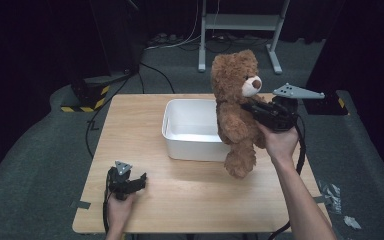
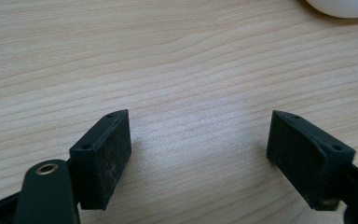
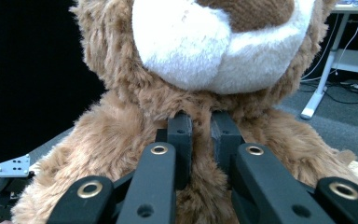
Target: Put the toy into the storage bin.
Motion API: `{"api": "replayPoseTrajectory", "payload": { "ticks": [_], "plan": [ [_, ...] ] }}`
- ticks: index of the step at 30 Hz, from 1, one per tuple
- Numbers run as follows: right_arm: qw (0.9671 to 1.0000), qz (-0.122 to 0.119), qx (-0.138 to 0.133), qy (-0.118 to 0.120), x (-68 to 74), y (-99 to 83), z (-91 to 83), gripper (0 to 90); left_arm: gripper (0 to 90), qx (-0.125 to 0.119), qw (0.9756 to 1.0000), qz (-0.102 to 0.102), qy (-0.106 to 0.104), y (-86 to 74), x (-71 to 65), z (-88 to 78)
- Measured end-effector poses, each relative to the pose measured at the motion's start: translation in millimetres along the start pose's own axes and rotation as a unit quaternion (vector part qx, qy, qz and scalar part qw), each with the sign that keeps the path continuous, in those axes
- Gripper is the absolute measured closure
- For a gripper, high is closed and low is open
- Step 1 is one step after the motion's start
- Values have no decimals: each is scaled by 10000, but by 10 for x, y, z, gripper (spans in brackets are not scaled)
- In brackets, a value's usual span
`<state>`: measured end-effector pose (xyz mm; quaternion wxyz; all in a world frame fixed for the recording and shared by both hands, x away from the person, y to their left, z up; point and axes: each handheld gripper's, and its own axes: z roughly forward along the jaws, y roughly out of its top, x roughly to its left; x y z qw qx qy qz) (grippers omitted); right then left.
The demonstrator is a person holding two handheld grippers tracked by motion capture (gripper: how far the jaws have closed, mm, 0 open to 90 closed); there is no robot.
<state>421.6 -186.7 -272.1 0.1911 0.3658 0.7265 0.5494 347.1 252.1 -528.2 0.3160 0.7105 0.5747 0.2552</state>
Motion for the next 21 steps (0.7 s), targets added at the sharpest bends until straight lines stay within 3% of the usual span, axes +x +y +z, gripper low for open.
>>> {"api": "replayPoseTrajectory", "payload": {
  "ticks": [21],
  "plan": [
    [10000,12,14,47,36,194,203,818,216,21,10000,27,3,3,3,0]
  ]
}}
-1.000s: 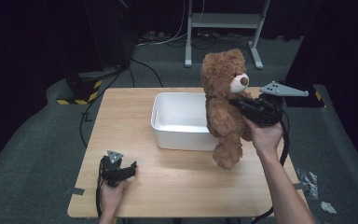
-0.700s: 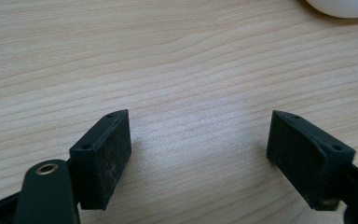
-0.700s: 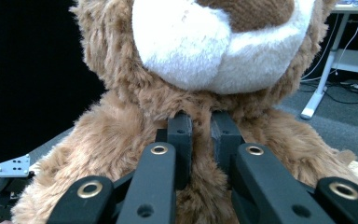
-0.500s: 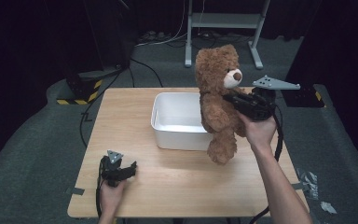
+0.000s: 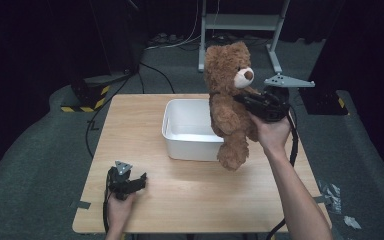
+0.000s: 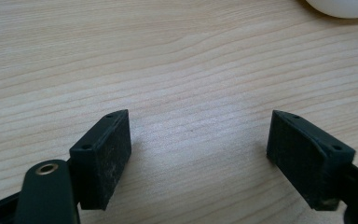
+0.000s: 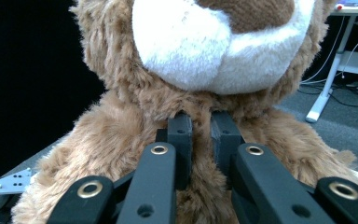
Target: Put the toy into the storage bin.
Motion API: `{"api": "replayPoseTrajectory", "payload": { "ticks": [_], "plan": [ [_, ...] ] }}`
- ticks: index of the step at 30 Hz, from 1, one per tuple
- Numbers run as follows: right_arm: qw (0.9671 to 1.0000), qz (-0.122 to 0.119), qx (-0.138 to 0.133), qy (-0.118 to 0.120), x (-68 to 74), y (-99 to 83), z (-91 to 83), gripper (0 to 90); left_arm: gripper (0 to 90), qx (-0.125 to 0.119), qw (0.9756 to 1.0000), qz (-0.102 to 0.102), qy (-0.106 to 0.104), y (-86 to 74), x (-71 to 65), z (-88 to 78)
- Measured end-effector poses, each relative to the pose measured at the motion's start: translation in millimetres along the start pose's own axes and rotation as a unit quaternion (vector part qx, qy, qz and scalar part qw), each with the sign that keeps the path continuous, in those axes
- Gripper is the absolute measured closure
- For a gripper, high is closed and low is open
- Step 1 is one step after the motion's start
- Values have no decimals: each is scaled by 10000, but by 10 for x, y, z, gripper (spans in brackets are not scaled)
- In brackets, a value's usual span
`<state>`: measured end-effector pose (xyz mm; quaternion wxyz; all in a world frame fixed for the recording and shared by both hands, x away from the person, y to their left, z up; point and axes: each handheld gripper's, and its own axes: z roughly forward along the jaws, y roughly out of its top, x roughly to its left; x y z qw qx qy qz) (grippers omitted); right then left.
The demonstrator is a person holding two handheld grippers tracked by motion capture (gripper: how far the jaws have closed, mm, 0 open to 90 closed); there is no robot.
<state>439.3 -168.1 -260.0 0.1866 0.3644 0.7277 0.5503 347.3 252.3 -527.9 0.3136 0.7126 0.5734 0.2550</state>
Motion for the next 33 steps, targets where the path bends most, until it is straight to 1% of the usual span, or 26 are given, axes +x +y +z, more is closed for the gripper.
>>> {"api": "replayPoseTrajectory", "payload": {
  "ticks": [2,6,9,15,23,26,33],
  "plan": [
    [10000,-23,2,-6,-1,23,20,819,216,0,10000,3,-2,0,1,0],
    [10000,41,-21,-11,7,58,48,819,216,-11,10000,2,-3,-1,0,2],
    [10000,32,-28,-4,26,74,76,819,216,-13,10000,-11,1,0,-1,3],
    [10000,61,6,3,22,66,152,818,216,-9,10000,-6,1,0,-1,3],
    [9998,171,-71,-4,23,62,232,818,216,-32,10000,-25,0,-1,-4,6],
    [9998,214,-60,5,45,63,257,818,217,-25,10000,-48,13,-3,-8,4],
    [9997,224,-33,14,62,66,333,817,217,-27,10000,-46,14,-4,-8,4]
  ]
}}
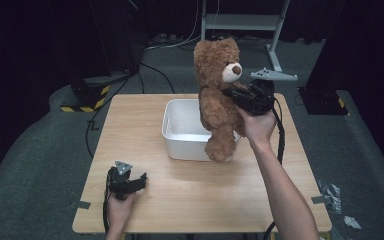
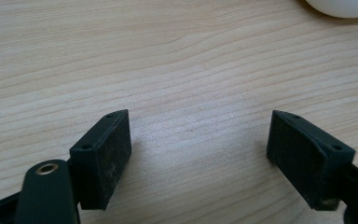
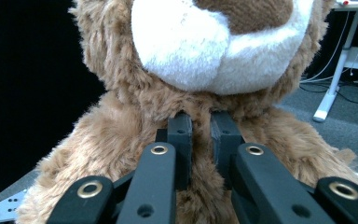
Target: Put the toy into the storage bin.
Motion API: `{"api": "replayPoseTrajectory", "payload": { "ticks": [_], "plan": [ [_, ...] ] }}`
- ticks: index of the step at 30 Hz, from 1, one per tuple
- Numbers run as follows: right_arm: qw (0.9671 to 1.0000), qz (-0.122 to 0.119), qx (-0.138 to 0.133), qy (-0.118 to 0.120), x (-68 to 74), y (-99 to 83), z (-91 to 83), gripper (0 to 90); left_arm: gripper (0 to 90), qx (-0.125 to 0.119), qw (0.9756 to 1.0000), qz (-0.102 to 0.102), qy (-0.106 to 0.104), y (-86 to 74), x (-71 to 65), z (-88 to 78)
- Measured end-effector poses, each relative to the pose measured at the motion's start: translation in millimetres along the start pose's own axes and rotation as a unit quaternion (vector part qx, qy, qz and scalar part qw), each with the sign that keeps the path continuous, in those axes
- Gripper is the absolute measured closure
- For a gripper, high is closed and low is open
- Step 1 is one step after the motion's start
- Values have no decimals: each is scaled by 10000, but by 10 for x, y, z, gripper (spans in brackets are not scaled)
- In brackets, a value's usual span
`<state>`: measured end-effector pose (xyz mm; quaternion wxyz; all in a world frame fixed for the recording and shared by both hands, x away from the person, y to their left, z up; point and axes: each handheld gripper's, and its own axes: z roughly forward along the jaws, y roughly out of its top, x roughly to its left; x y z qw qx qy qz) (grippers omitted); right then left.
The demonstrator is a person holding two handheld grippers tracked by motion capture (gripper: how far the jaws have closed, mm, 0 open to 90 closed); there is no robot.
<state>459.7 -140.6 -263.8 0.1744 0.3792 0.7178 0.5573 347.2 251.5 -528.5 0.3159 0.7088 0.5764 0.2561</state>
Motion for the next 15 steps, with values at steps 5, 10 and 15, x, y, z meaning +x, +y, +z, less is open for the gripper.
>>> {"api": "replayPoseTrajectory", "payload": {
  "ticks": [5,10,15],
  "plan": [
    [10000,14,-6,6,4,0,24,817,217,-1,10000,-3,-2,0,0,0],
    [10000,15,17,-8,12,18,45,817,216,-1,10000,-2,-1,0,0,0],
    [10000,-12,25,-4,25,35,72,817,217,0,10000,0,-2,0,1,0]
  ]
}}
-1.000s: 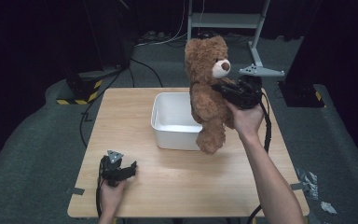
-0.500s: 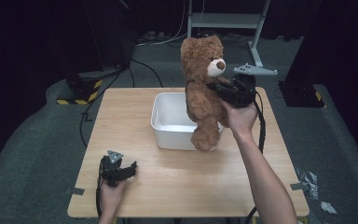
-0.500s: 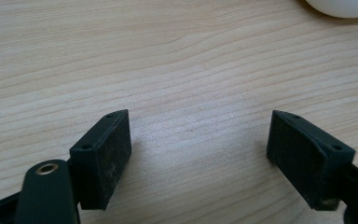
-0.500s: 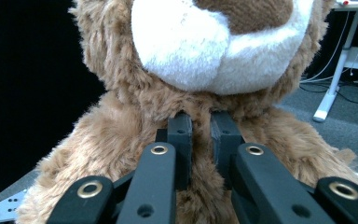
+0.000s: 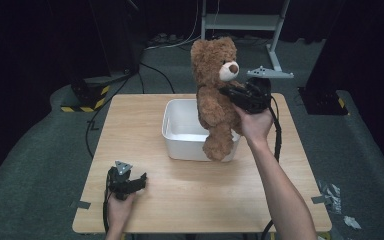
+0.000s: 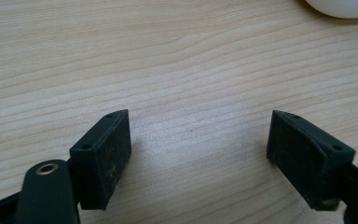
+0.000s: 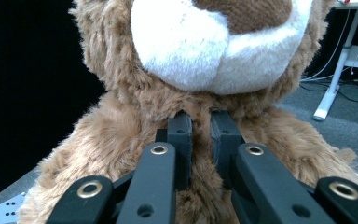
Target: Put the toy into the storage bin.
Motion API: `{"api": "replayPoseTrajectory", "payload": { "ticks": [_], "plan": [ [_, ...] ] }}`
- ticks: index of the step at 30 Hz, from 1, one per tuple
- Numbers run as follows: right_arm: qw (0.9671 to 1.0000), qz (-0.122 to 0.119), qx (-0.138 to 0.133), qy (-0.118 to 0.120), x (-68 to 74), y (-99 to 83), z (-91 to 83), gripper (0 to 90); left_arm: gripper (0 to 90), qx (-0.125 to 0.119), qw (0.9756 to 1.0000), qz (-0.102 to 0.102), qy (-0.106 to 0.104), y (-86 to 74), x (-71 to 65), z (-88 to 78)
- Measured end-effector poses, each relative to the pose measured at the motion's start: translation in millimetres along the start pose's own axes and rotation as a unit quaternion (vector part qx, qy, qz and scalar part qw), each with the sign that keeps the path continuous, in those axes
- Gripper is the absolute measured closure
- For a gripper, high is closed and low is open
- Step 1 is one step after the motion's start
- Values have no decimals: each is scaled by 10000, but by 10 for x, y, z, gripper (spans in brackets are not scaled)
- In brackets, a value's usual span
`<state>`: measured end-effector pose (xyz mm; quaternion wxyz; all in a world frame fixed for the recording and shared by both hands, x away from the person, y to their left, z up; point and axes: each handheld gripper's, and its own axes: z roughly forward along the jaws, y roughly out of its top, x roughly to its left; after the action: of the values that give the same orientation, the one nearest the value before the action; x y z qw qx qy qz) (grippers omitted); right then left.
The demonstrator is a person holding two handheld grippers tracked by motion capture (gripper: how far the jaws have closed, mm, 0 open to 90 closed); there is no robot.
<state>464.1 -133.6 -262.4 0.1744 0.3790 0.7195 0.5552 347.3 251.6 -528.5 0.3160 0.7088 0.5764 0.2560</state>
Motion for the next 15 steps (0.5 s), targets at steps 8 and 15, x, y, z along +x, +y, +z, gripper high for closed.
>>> {"api": "replayPoseTrajectory", "payload": {
  "ticks": [8,15],
  "plan": [
    [10000,28,52,-28,8,24,104,817,218,29,10000,75,-26,4,13,-2],
    [9999,57,95,-35,8,33,203,817,218,18,10000,77,-20,5,13,0]
  ]
}}
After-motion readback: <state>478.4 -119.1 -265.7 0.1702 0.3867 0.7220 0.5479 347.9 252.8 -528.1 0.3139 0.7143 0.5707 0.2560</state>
